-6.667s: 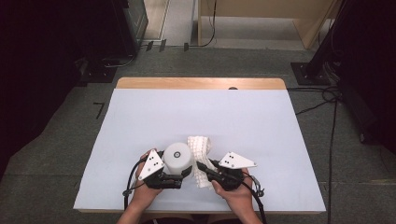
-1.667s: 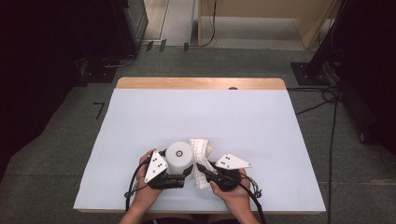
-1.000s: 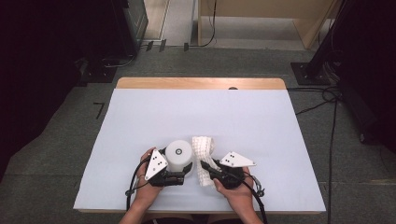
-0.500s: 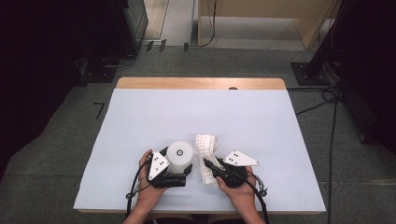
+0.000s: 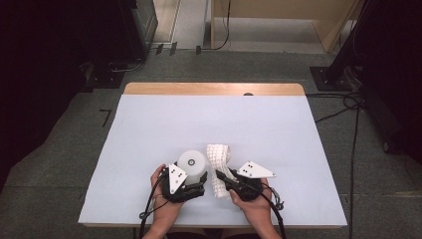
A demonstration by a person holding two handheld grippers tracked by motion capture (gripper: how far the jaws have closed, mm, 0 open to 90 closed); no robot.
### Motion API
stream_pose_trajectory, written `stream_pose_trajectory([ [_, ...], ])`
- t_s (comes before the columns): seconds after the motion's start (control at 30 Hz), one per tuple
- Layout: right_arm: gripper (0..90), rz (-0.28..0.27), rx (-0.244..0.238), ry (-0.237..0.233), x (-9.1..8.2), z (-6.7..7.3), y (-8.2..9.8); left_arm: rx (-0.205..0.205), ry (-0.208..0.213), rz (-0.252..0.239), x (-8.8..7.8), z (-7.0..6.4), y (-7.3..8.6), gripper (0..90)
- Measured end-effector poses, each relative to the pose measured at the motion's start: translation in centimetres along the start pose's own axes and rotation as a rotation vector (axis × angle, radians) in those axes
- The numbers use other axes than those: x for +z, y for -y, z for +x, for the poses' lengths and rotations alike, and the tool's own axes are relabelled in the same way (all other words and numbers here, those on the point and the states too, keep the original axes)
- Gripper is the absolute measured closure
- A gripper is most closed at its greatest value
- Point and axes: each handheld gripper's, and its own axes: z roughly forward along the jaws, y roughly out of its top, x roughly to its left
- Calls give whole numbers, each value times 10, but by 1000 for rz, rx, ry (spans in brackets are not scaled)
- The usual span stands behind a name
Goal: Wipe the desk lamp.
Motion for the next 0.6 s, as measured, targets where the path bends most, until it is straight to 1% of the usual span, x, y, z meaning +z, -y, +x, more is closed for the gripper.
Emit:
stream_pose_trajectory([
  [0.03, 733, -2, 3, -3, -1, 1, -1, 4, 12, -1, 0, 2, -1, 86],
  [0.07, 733, -5, -2, -4, -1, 3, -2, -2, 32, -11, -1, 4, -2, 86],
  [0.17, 733, -10, -11, -17, -1, 9, -4, -15, 89, -46, -6, 10, -6, 87],
  [0.2, 732, -7, -20, -22, 0, 10, -4, -13, 106, -63, -8, 12, -8, 87],
  [0.27, 732, 9, -29, -22, 2, 13, -3, -11, 134, -89, -12, 16, -11, 87],
  [0.3, 732, 18, -27, -20, 4, 13, -1, -17, 152, -108, -14, 18, -12, 87],
  [0.37, 732, 31, -29, -17, 7, 12, 1, -34, 177, -127, -17, 22, -14, 87],
  [0.4, 732, 40, -25, -16, 8, 12, 2, -35, 184, -129, -17, 24, -15, 87],
  [0.47, 732, 35, -21, -14, 8, 12, 2, -33, 192, -130, -17, 24, -14, 88],
  [0.53, 732, 25, -25, -15, 6, 14, 0, -17, 204, -112, -15, 23, -12, 87],
  [0.6, 733, 2, -31, -19, 2, 16, -5, 1, 209, -98, -12, 20, -10, 88],
])
